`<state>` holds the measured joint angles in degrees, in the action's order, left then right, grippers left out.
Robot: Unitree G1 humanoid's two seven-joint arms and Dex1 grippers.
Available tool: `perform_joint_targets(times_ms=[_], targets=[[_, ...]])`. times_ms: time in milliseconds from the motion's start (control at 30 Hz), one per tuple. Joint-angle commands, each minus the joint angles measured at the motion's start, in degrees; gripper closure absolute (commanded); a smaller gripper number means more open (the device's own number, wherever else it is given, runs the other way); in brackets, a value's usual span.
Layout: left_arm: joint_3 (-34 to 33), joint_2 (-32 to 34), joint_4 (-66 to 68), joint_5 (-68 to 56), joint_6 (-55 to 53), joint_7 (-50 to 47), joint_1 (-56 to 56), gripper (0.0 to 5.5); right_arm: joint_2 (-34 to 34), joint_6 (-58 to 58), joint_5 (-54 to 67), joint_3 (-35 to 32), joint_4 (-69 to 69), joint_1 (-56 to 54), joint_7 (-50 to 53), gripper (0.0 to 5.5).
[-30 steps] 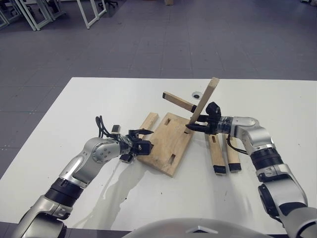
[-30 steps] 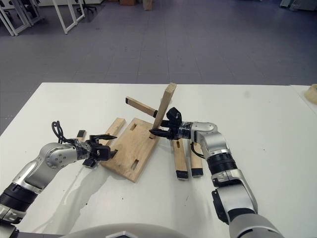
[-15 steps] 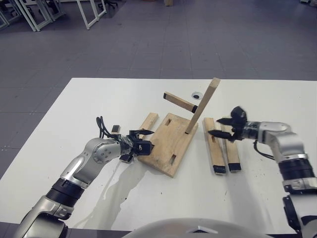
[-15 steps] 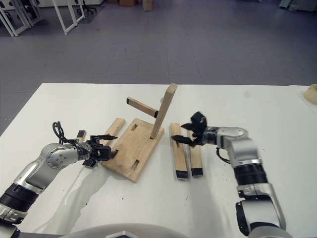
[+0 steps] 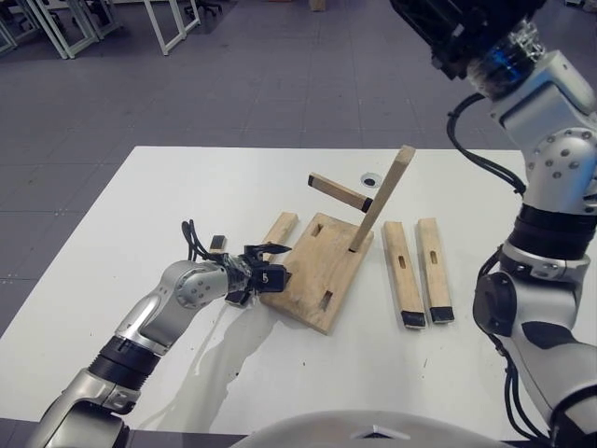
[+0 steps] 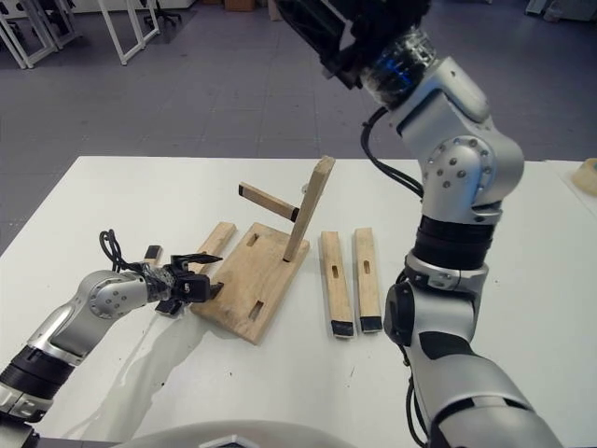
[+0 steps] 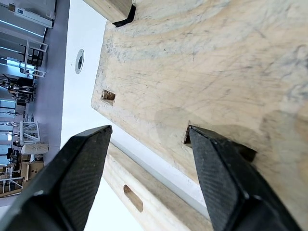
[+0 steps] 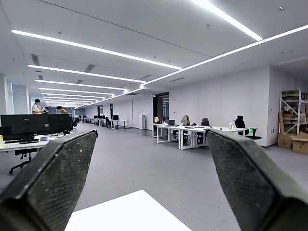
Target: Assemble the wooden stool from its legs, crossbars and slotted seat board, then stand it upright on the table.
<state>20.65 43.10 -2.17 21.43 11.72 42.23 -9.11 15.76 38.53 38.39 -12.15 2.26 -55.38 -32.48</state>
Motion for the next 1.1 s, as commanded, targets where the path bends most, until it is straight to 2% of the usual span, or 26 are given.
perform_joint_targets(times_ms=[33, 233, 300, 467, 633, 800, 967, 1100], targets=[[3.9, -0.6, 2.0, 1.7, -0.6, 3.0, 2.6, 2.51, -0.7, -2.3, -1.6, 2.1, -0.8, 2.6, 0.2, 1.35], [4.0, -0.7, 1.6, 1.7, -1.0, 3.1, 2.8, 2.51, -0.2, -7.6, -11.1, 13.3, -12.0, 13.8, -5.9, 1.35], [4.2, -0.9, 1.8, 1.8, -1.0, 3.1, 2.5, 2.51, -0.5, -10.0, -13.4, 14.9, -15.6, 15.2, -7.0, 1.35], [4.2, -0.7, 1.6, 1.7, -1.2, 3.0, 2.9, 2.51, -0.9, -7.4, -9.6, 11.3, -11.4, 12.0, -5.2, 1.35], [4.1, -0.6, 1.5, 2.0, -1.9, 2.6, 3.6, 2.51, 0.2, -3.6, -3.6, 4.8, -3.9, 6.5, -1.6, 1.35], [3.1, -1.4, 0.1, 2.7, -7.6, 1.5, 5.1, 2.51, 2.8, -1.8, 0.3, -1.0, -2.5, 3.8, 1.0, 1.35], [1.7, -4.9, -5.5, 0.5, -16.3, 1.5, 5.4, 2.51, 7.8, -1.4, -1.8, -5.3, -0.6, 13.8, 4.6, 1.35], [-1.0, -6.9, -12.4, -3.0, -22.9, 1.5, 6.1, 2.51, 11.6, -0.8, -4.1, -6.4, 3.6, 27.4, 5.0, 1.35]])
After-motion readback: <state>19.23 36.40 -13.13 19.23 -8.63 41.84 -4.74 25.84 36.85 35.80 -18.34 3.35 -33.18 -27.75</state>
